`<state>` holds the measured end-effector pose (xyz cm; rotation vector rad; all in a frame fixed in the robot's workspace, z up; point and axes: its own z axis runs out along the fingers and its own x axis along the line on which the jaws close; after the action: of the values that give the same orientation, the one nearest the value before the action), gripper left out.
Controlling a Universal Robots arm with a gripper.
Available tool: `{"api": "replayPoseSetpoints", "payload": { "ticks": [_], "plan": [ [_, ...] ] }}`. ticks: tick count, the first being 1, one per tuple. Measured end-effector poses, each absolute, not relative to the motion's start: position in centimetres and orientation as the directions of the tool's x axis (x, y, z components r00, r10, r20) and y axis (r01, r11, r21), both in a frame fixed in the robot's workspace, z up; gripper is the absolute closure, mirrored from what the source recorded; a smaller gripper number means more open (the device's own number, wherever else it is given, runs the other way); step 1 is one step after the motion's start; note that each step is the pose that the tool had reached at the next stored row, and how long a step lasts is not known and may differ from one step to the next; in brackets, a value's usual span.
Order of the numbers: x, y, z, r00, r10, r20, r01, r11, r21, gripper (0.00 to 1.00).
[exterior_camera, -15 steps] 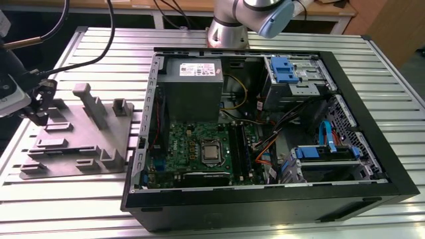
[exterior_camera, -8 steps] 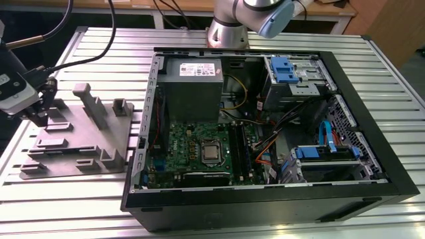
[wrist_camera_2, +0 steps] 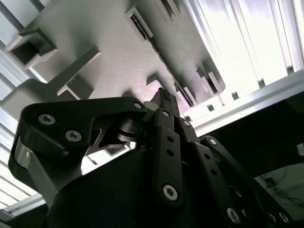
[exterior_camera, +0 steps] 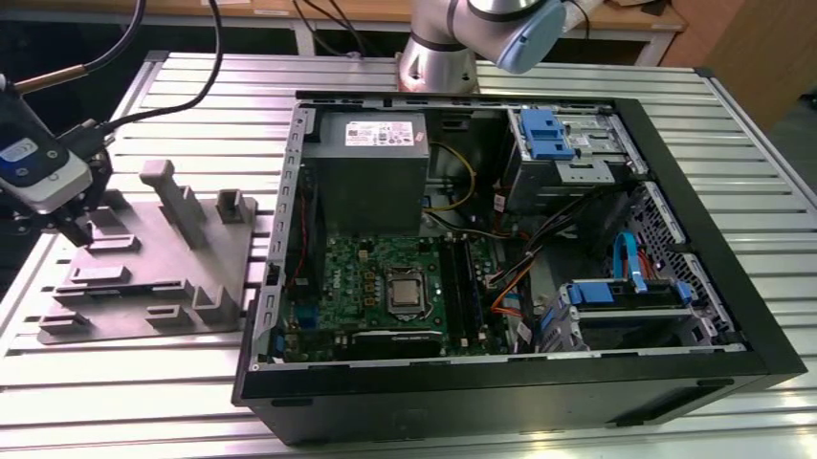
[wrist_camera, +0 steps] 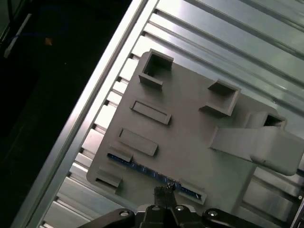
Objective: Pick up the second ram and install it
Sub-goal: 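Pick up the second ram and move it above second insertion slot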
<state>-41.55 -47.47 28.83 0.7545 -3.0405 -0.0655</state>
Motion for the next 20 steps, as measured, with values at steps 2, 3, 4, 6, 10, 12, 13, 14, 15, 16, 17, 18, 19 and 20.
{"api": "replayPoseSetpoints", "payload": {
  "ticks": [2, 3, 4, 6, 10, 12, 13, 14, 15, 16, 17, 18, 19, 20],
  "plan": [
    [-41.55, -47.48, 28.75, -0.867, -0.499, -0.002, -0.499, 0.866, 0.042, 0.90],
    [-41.55, -47.47, 28.71, -0.858, -0.514, -0.002, -0.514, 0.857, 0.043, 0.90],
    [-41.55, -47.47, 28.67, -0.848, -0.530, -0.002, -0.529, 0.847, 0.042, 0.90],
    [-41.55, -47.48, 28.58, -0.828, -0.560, -0.002, -0.560, 0.828, 0.043, 0.90],
    [-41.55, -47.48, 28.41, -0.785, -0.620, -0.002, -0.619, 0.784, 0.042, 0.90],
    [-41.55, -47.48, 28.34, -0.762, -0.648, -0.002, -0.647, 0.761, 0.042, 0.90],
    [-41.55, -47.47, 28.30, -0.750, -0.661, -0.002, -0.661, 0.750, 0.043, 0.90],
    [-41.55, -47.48, 28.25, -0.738, -0.675, -0.002, -0.674, 0.737, 0.043, 0.90],
    [-41.55, -47.48, 28.22, -0.726, -0.688, -0.002, -0.687, 0.725, 0.043, 0.90],
    [-41.55, -47.48, 28.18, -0.713, -0.701, -0.002, -0.701, 0.712, 0.043, 0.90],
    [-41.55, -47.48, 28.14, -0.700, -0.714, -0.002, -0.714, 0.699, 0.043, 0.90],
    [-41.55, -47.48, 28.10, -0.687, -0.727, -0.002, -0.726, 0.686, 0.043, 0.90],
    [-41.55, -47.48, 28.06, -0.674, -0.739, -0.002, -0.738, 0.673, 0.043, 0.90],
    [-41.55, -47.48, 28.01, -0.661, -0.751, -0.002, -0.750, 0.660, 0.043, 0.90]
  ]
}}
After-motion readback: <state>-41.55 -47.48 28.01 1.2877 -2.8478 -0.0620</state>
